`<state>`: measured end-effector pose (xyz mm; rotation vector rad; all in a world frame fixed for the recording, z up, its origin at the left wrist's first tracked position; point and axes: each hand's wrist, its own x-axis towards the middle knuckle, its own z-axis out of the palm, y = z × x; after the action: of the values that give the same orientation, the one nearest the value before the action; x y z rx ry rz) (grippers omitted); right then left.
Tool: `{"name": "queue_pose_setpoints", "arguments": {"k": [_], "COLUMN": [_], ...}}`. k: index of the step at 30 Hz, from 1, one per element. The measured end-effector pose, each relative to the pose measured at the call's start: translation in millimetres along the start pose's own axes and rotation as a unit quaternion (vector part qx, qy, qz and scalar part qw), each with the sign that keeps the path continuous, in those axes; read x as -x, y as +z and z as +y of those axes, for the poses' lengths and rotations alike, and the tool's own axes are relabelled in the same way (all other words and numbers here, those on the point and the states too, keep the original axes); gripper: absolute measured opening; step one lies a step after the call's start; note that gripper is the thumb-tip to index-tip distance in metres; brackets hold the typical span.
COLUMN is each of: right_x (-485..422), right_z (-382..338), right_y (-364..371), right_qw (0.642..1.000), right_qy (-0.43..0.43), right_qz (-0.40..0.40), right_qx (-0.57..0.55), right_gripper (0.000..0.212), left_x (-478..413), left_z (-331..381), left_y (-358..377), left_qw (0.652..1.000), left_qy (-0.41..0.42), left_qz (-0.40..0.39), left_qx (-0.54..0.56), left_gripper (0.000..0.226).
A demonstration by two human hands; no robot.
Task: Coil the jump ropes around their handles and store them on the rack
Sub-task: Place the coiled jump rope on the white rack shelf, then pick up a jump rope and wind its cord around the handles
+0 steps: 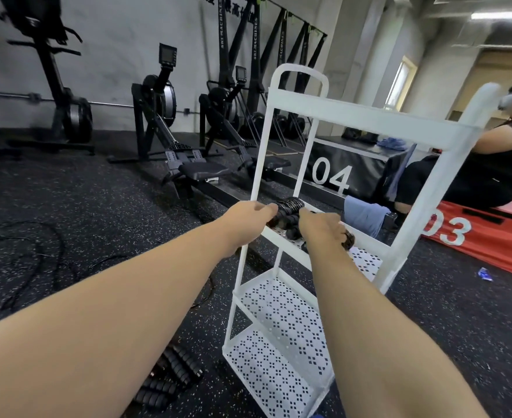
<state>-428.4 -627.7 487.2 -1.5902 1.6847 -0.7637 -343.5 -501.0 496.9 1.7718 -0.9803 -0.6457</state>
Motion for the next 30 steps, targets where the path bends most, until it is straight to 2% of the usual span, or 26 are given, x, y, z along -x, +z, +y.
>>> {"name": "queue_pose_setpoints", "arguments": {"k": [4,8,11,15,20,23,30], "right_x": [44,96,138,196,261,295,348], "right_z": [-27,-50,-64,-75,-74,-69,-56], "right_y": [25,56,79,112,155,178,234], "right_qw": [0.992,0.975,0.962,0.938,0.903,0.879,0.826], "right_qy": [-0.111,-0.196,-0.232,-0.286,-0.341,-0.373,-0.436], "right_qz": [-0.049,-0.096,-0.139,-0.191,-0.26,-0.291,-0.342], "right_qx": [0.034,0.035,0.032,0.041,0.034,0.054,0.102], "right_gripper": [0.065,0.057,0.059,0.061,0.052,0.049,0.048], "left_x": [17,38,60,98,153,185,232], "left_z": [-2,-15,-27,-51,-101,-131,-185], "left_y": [-27,-65,-103,-158,-225,-256,-308], "left_qw": [0.999,0.997,0.994,0.98,0.952,0.94,0.915], "left_qy": [0.003,-0.005,-0.026,-0.067,-0.155,-0.185,-0.234], "left_qz": [0.032,0.07,0.105,0.18,0.257,0.284,0.328], "left_qx": [-0.009,-0.021,-0.033,-0.051,-0.06,-0.048,-0.019], "left_gripper": [0.024,0.023,0.032,0.025,0.047,0.04,0.045]}}
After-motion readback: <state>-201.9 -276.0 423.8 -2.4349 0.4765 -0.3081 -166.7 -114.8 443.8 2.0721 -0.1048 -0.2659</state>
